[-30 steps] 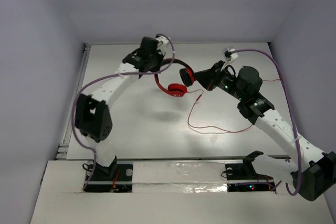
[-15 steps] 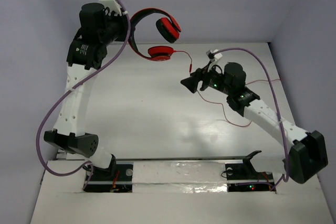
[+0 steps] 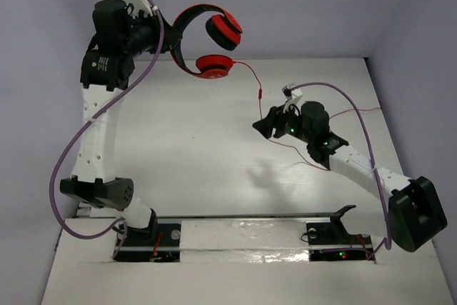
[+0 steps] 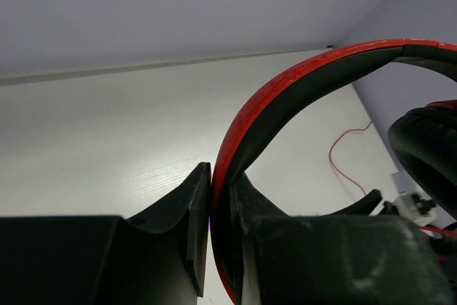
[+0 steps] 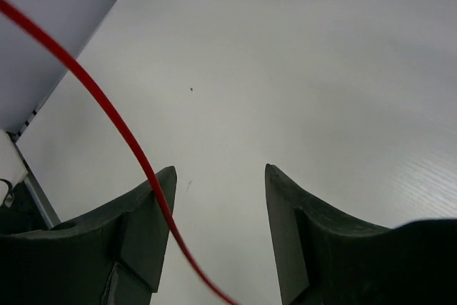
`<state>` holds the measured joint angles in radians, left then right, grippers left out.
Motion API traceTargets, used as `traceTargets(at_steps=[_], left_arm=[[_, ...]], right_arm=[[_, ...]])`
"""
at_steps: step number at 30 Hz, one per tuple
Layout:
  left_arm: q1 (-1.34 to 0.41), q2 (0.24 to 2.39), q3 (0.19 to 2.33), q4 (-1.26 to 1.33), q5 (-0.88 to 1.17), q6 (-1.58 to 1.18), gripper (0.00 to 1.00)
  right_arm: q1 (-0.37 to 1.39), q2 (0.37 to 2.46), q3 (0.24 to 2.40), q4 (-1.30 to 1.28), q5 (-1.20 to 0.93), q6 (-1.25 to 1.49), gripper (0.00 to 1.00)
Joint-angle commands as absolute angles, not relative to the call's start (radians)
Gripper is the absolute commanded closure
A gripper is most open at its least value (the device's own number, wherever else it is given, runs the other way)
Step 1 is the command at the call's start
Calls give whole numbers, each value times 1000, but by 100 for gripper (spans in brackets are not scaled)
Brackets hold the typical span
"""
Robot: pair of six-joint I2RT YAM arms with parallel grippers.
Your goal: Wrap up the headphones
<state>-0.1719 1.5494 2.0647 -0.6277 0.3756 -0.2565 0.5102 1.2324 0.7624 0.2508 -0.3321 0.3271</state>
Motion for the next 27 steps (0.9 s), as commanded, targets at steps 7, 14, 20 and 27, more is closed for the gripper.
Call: traceTargets(at_steps=[7, 14, 20, 27], left_arm=[[-49, 1560, 2128, -422, 635, -437, 100], [80, 1575, 2213, -374, 687, -528, 100], [141, 1586, 2226, -324, 719, -589, 100], [161, 1559, 2152, -261, 749, -634, 100]], right_arm=[[508, 1223, 672, 359, -282, 387, 41], [508, 1289, 669, 403, -321, 393, 36], [508, 1305, 670, 433, -362, 388, 29], [508, 1446, 666, 554, -492, 429, 60]])
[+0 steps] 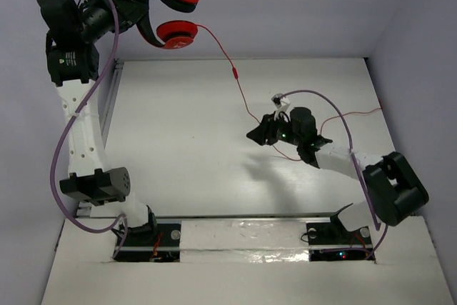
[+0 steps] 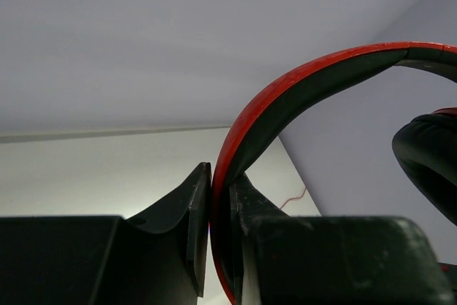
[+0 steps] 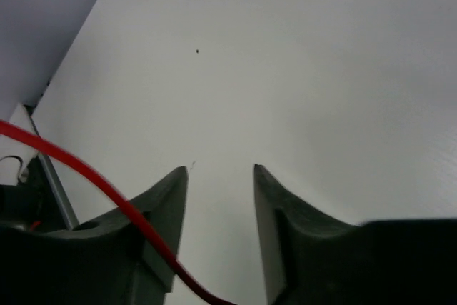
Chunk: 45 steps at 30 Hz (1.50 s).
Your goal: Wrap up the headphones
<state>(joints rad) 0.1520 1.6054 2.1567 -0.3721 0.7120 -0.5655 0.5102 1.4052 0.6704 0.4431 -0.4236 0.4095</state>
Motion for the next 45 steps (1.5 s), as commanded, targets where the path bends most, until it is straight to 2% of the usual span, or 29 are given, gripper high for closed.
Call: traceTargets(at_steps=[1, 4, 5, 8, 10, 12, 15, 16, 17, 18, 23, 29, 33, 41, 45], left_arm=[[175, 1559, 2158, -267, 747, -637, 100], [184, 1559, 2160, -255, 750, -658, 100], [184, 1560, 2158, -250, 749, -664, 100], [184, 1560, 2141, -216, 762, -692, 100], [184, 1560, 2140, -210, 764, -696, 100], [193, 1557, 2148, -218, 765, -690, 100], [193, 1555, 2161, -236, 747, -678, 100], [193, 1554, 2160, -241, 732, -675, 100], [193, 1549, 2154, -242, 723, -672, 100], [193, 1543, 2122, -241, 712, -670, 100], [158, 1433, 1854, -111, 562, -722, 100], [127, 1425, 1557, -6, 344, -802, 100], [88, 1413, 1378, 89, 247, -844, 100], [-146, 1460, 1335, 77, 12, -735, 100], [-244, 1523, 1345, 22, -40, -623, 100]], right_arm=[[508, 1463, 657, 566, -485, 440, 52], [508, 1436, 621, 569, -462, 442, 26], [508, 1425, 615, 569, -457, 455, 23], [508, 1408, 591, 595, -460, 462, 23], [508, 1426, 589, 614, -456, 463, 30], [508, 1454, 592, 610, -453, 466, 31], [508, 1434, 583, 577, -399, 474, 64], [508, 1422, 578, 566, -385, 476, 87], [508, 1405, 565, 554, -365, 501, 97], [508, 1370, 560, 545, -345, 511, 100], [567, 1325, 668, 260, -244, 499, 100], [715, 1454, 1006, -281, 107, 399, 100], [834, 1480, 1066, -382, 253, 402, 100], [1092, 1604, 1379, -664, 428, 313, 100], [1103, 1579, 1523, -761, 517, 270, 100]])
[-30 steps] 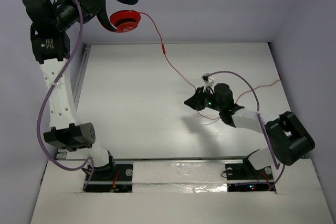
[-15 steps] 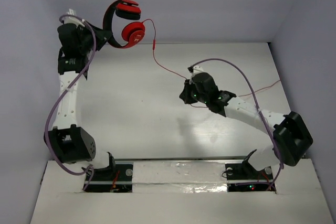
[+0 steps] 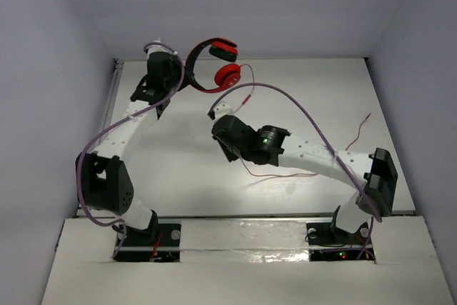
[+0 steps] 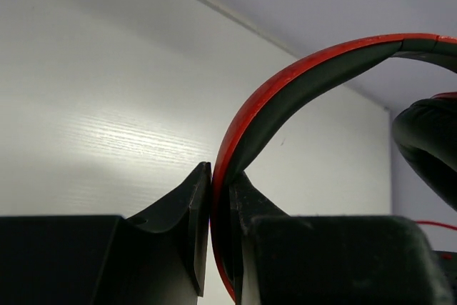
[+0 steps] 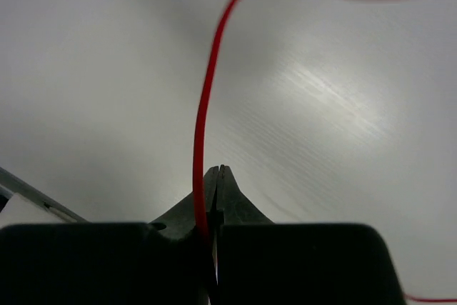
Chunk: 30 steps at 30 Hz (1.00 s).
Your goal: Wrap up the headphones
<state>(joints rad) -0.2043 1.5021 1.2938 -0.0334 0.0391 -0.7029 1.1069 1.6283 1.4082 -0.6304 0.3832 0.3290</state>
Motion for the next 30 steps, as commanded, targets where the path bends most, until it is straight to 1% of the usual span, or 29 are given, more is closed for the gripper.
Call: traceTargets(at_steps=[1, 4, 6, 7, 9, 11, 14, 15, 17, 21, 22, 24, 30], left_arm=[[-267, 1532, 1339, 21, -54, -600, 100], [-340, 1560, 1310, 28, -55, -519, 100], [-364, 1560, 1260, 72, 15, -470, 100], [-376, 1559, 1241, 89, 87, -460, 100], [-385, 1551, 1210, 98, 136, -413, 100], [-394, 1540, 1201, 87, 199, -368, 100], [-422, 1529, 1218, 28, 258, -273, 100], [-422, 1528, 1236, 2, 230, -265, 100], [-433, 1516, 1239, -24, 271, -239, 100], [-433, 1542, 1343, -168, 350, -175, 100], [-433, 1548, 1359, -193, 360, -164, 100], [-433, 1554, 1382, -231, 426, -127, 100], [-433, 1557, 1414, -293, 578, -75, 100]], right_arm=[[1103, 1566, 1538, -771, 529, 258, 100], [1103, 1542, 1613, -816, 572, 196, 100], [1103, 1534, 1637, -821, 572, 144, 100], [1103, 1532, 1660, -824, 571, 134, 100], [1103, 1529, 1677, -841, 583, 115, 100], [1065, 1523, 1678, -824, 578, 95, 100], [1028, 1526, 1686, -828, 584, 69, 100], [1014, 1528, 1700, -840, 594, 66, 100], [991, 1514, 1698, -825, 601, 55, 100], [938, 1480, 1683, -786, 623, 52, 100], [919, 1471, 1671, -767, 600, 46, 100], [869, 1457, 1649, -706, 575, 29, 100], [832, 1460, 1606, -632, 594, 12, 100]])
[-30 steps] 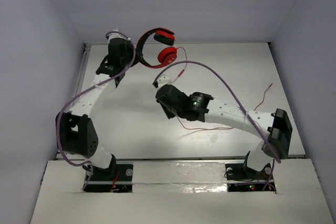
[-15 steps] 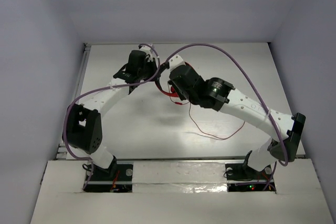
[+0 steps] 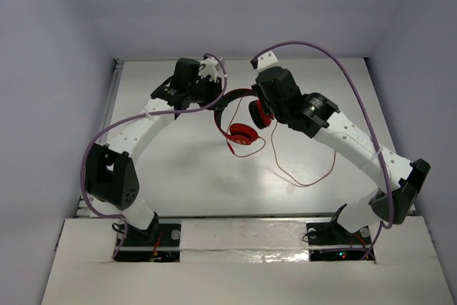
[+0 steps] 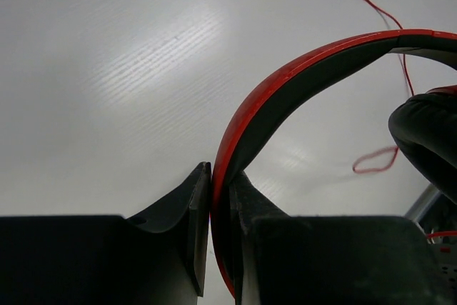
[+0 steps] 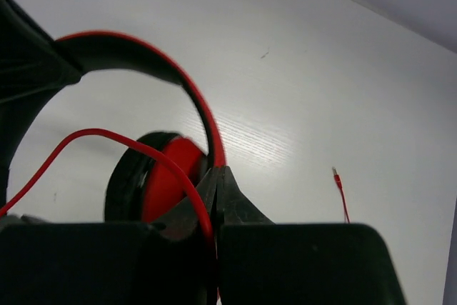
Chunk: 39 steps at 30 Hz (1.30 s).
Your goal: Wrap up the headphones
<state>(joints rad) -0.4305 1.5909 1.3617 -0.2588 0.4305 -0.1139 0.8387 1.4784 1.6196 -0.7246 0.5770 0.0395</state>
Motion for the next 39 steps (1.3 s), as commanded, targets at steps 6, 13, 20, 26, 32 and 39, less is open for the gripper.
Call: traceTargets(at_steps=[6, 13, 20, 26, 32, 39], left_arm=[[-423, 1551, 1425, -341, 598, -55, 100], [-365, 1502, 1381, -267, 676, -101, 100], [-327, 1468, 1368, -229, 744, -138, 100], [-327, 1456, 1364, -224, 795, -143, 100], [-327, 1445, 1371, -216, 778, -176, 100], [-307, 1417, 1430, -208, 677, -274, 100]], right_arm=[[798, 1428, 1597, -565, 635, 12, 100], [738, 1381, 1473, -443, 629, 55, 97], [727, 1348, 1373, -345, 528, 130, 89], [698, 1359, 1332, -281, 408, 150, 85], [680, 1336, 1266, -195, 330, 186, 84], [634, 1232, 1056, 76, 178, 250, 79]])
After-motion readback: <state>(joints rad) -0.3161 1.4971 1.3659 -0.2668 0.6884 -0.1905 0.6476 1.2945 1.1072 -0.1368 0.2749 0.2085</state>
